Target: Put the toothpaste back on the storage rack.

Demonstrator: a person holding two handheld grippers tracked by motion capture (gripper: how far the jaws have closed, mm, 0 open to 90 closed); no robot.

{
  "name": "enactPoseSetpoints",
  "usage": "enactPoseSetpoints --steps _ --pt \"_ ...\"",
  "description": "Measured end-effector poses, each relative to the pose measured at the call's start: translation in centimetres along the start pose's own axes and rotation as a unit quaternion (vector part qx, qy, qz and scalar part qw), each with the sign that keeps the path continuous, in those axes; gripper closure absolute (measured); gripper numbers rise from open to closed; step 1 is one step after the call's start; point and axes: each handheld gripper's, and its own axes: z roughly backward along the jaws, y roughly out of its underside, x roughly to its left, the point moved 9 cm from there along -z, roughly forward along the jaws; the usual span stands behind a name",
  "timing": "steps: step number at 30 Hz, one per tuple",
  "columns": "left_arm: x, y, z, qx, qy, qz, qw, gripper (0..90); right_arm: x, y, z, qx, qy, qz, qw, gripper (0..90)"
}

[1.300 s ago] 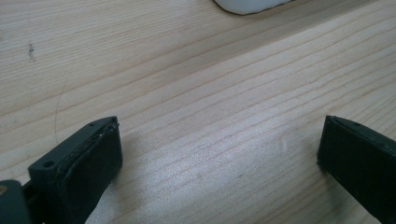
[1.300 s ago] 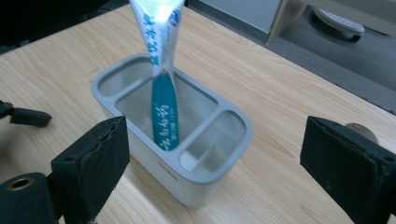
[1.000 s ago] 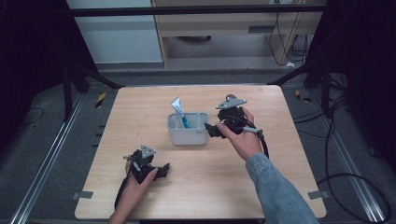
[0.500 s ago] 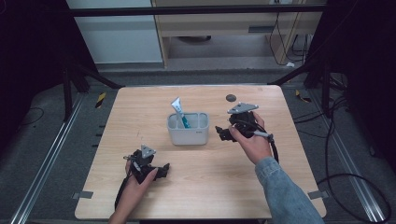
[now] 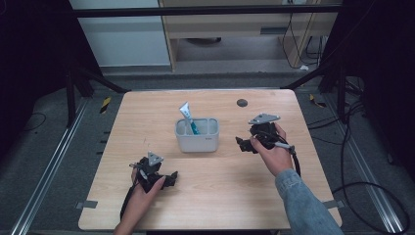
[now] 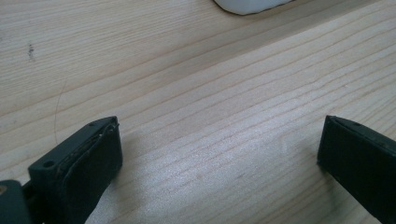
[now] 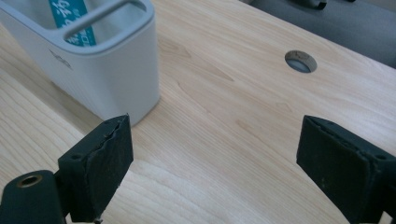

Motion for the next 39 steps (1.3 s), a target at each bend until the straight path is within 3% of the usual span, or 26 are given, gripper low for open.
enactPoseSetpoints --steps 29,39 --pt "0.0 0.0 0.0 0.000 0.000 0.000 1.0000 0.0 -1.4 6.3 -1.4 0.034 0.006 -0.032 0.9989 10.8" --pt "0.0 0.0 0.0 0.000 0.000 0.000 1.0000 0.0 -1.8 8.2 -2.2 0.050 0.004 -0.065 0.9966 10.2"
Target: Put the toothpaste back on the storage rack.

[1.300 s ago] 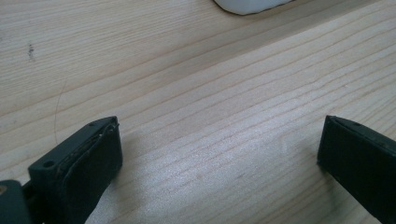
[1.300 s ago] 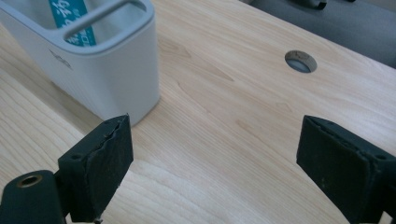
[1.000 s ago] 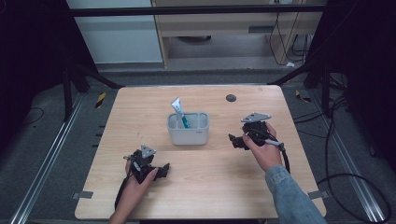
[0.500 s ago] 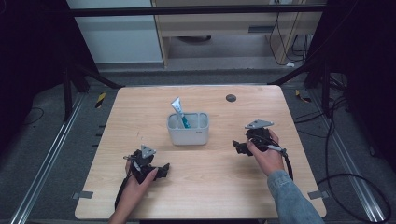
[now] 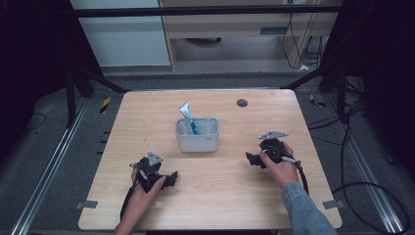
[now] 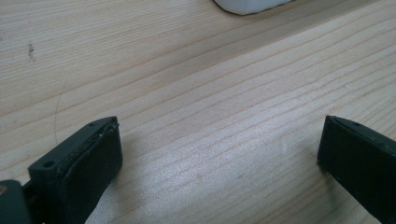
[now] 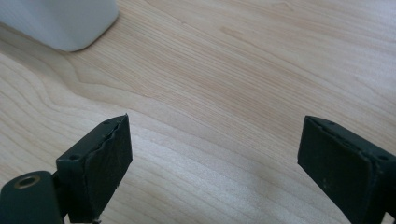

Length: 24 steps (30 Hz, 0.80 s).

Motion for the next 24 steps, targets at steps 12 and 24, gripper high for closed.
enactPoseSetpoints --steps 12,24 --pt "0.0 0.0 0.0 0.000 0.000 0.000 1.0000 0.0 -2.8 1.0 -0.8 -0.006 0.026 -0.054 0.9982 10.6" --pt "0.0 0.0 0.0 0.000 0.000 0.000 1.0000 0.0 -4.0 1.6 -2.9 -0.007 0.070 -0.056 0.9959 5.7"
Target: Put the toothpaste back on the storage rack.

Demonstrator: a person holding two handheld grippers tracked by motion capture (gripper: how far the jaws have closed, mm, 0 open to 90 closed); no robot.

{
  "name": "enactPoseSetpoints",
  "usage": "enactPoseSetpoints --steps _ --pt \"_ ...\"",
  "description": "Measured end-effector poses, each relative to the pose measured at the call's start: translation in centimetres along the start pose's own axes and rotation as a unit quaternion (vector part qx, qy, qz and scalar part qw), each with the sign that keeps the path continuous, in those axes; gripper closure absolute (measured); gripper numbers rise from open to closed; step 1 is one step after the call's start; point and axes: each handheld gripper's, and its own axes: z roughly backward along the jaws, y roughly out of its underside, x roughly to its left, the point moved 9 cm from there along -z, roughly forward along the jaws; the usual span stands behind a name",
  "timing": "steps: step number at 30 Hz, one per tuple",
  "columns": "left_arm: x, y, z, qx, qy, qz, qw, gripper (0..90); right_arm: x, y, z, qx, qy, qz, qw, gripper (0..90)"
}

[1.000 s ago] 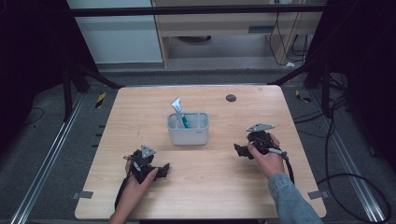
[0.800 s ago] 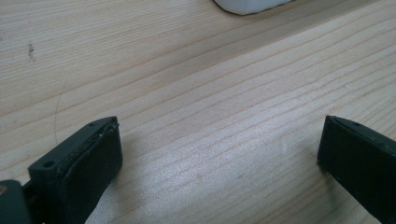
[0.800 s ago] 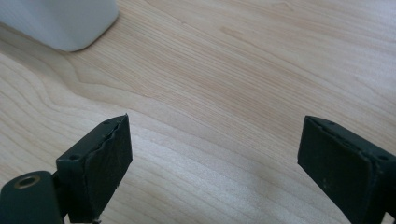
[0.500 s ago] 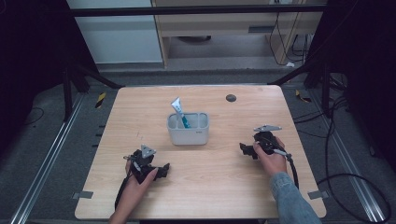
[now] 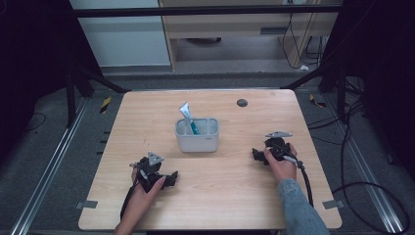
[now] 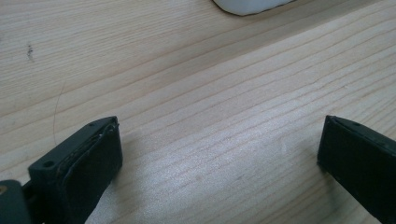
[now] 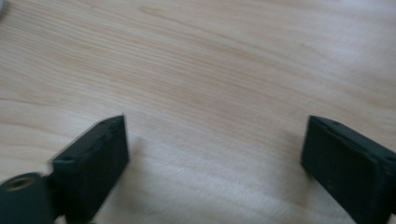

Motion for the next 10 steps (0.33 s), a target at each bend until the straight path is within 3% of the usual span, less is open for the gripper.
enactPoseSetpoints --steps 10 --pt "-0.01 0.03 0.02 0.001 -0.001 0.000 1.0000 0.0 -0.26 0.12 -0.16 0.007 0.007 -0.014 0.9998 0.3"
